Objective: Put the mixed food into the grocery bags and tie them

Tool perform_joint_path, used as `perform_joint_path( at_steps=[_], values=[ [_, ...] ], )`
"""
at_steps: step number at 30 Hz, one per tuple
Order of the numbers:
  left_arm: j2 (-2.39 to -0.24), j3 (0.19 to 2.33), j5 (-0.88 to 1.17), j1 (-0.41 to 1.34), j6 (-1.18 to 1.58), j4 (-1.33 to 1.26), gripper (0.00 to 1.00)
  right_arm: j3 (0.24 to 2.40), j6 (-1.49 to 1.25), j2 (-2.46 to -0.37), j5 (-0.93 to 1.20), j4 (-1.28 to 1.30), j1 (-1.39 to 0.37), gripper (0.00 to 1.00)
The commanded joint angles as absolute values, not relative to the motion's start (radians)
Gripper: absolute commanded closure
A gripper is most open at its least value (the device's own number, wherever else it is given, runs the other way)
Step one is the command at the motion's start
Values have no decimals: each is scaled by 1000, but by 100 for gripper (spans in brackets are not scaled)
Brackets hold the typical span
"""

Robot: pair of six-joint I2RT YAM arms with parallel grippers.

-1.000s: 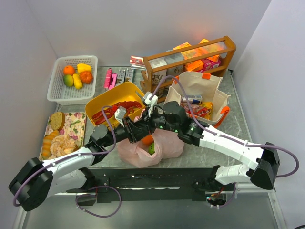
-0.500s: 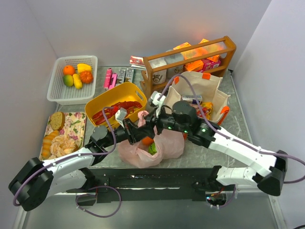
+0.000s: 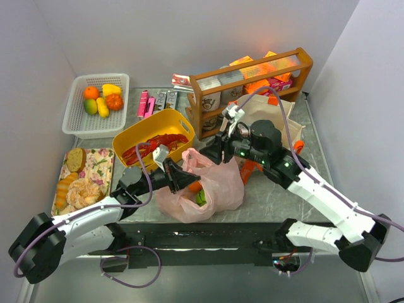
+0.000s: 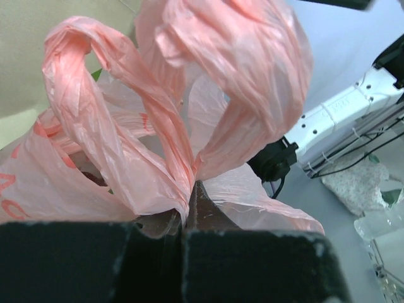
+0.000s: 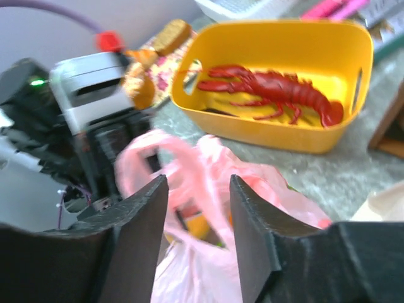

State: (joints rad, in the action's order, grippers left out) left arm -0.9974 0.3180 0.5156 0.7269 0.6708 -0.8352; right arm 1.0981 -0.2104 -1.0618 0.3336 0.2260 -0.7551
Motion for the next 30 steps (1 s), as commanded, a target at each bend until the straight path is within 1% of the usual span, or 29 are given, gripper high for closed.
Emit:
perform_joint_path(
  at_steps=[1, 6, 10, 13, 21, 26, 28, 29, 30],
  values=[
    [-979, 379, 577, 729, 591, -798, 99, 1175, -278, -1130, 366, 255, -707, 50],
    [-977, 403, 575, 733, 545, -727, 99, 1236, -291, -1227, 400, 285, -675, 49],
    [-979, 416, 572, 738, 531, -704, 99, 1236, -305, -1265, 483, 244, -675, 43],
    [-977, 420, 571, 738, 526, -700, 99, 1213, -325, -1270, 537, 218, -676, 41],
    [-986, 436, 572, 738, 511, -683, 99, 1184, -322, -1305, 568, 213, -675, 41],
    [-994, 446, 569, 745, 499, -666, 99, 1209, -314, -1345, 574, 239, -676, 41],
    [-994, 449, 565, 744, 499, -661, 99, 1206, -314, -1347, 593, 236, -676, 48],
    [-994, 449, 560, 744, 497, -658, 99, 1194, -318, -1341, 597, 230, -676, 53],
    [-994, 456, 554, 744, 499, -650, 99, 1184, -319, -1335, 597, 224, -676, 73]
  ],
)
